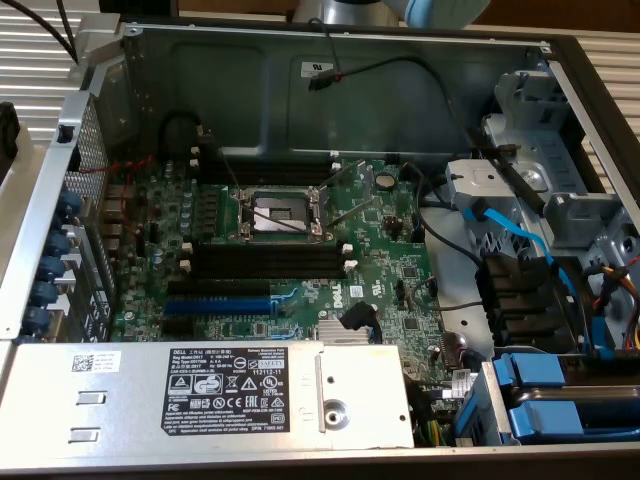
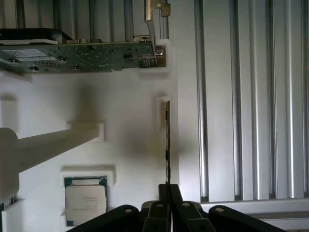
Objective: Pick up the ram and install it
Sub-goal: 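Pick up the ram and move it above insertion slot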
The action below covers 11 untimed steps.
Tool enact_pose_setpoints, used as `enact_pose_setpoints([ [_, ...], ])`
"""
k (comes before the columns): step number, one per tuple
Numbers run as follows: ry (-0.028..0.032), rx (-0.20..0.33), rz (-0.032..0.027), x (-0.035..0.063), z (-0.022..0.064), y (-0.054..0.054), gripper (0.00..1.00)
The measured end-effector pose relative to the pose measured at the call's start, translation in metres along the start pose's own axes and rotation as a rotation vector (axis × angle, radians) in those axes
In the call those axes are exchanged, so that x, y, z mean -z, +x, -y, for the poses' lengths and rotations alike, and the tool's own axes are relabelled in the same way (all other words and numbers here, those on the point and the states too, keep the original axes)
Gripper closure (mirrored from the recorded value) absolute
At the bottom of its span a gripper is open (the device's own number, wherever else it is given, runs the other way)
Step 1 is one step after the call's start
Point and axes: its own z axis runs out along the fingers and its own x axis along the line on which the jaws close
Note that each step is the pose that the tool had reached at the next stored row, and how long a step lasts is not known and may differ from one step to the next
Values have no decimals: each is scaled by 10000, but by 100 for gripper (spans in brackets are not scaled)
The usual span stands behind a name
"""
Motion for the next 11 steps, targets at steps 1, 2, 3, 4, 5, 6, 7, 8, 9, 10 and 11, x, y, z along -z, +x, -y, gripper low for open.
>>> enact_pose_setpoints([
  [1,0,0,0,44,1,-1,88],
  [2,-1,0,0,90,2,-2,88],
  [3,-1,0,0,136,4,-3,88],
  [4,-2,0,-1,178,5,-4,88],
  [5,-3,0,-1,224,6,-5,88],
  [6,-3,0,1,266,7,-6,88],
  [7,-8,-1,0,307,9,-6,88],
  [8,-14,0,0,347,10,-7,88],
  [9,-17,0,0,387,11,-8,88],
  [10,-20,-1,0,426,12,-9,88],
  [11,-24,-1,0,469,13,-10,88],
])
